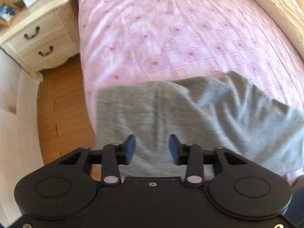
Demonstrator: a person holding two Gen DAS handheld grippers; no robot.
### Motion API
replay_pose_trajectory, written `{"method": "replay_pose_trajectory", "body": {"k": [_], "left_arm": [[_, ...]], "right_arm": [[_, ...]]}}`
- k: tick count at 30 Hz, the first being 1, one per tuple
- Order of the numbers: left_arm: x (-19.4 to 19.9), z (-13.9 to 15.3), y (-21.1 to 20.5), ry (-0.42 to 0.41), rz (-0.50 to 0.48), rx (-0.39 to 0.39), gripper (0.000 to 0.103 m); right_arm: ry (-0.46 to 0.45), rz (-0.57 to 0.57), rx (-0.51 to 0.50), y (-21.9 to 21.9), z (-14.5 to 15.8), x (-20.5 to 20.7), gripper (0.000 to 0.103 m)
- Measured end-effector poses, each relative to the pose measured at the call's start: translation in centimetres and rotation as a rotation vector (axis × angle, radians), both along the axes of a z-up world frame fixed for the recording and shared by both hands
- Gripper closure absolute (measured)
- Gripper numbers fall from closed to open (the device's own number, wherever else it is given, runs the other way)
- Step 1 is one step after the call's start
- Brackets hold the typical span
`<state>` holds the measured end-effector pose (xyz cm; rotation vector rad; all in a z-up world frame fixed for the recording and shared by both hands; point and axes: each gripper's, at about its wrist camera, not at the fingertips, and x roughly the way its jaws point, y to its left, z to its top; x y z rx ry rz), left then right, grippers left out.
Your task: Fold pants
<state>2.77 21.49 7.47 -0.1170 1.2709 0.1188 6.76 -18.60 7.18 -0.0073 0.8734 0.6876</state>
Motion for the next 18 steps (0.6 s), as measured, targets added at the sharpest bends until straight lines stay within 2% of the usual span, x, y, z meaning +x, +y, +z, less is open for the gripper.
{"method": "replay_pose_trajectory", "body": {"k": [3,5,10,13,16,18], "left_arm": [[-0.5,-1.0,1.5,-0.006,-0.030,0.063,0.049],[-0.4,-2.7,1.8,-0.003,-0.036,0.066,0.049],[-1.2,-5.3,4.6,0.041,-0.010,-0.034,0.049],[-1.9,-7.3,5.6,0.074,0.041,-0.073,0.049],[-2.3,-8.6,6.4,0.085,0.078,-0.154,0.049],[-2.3,-9.2,6.7,0.085,0.102,-0.183,0.047]], "right_arm": [[0.020,0.026,0.006,1.5,-0.6,-0.2,0.095],[0.030,0.036,0.005,2.0,-1.1,-0.4,0.095],[0.040,0.041,-0.022,2.4,-2.1,-0.4,0.095],[0.063,0.035,-0.017,2.4,-2.7,-0.1,0.095],[0.063,0.089,-0.009,3.6,-2.8,-0.5,0.094],[0.050,0.175,0.001,4.8,-2.7,-1.6,0.094]]}}
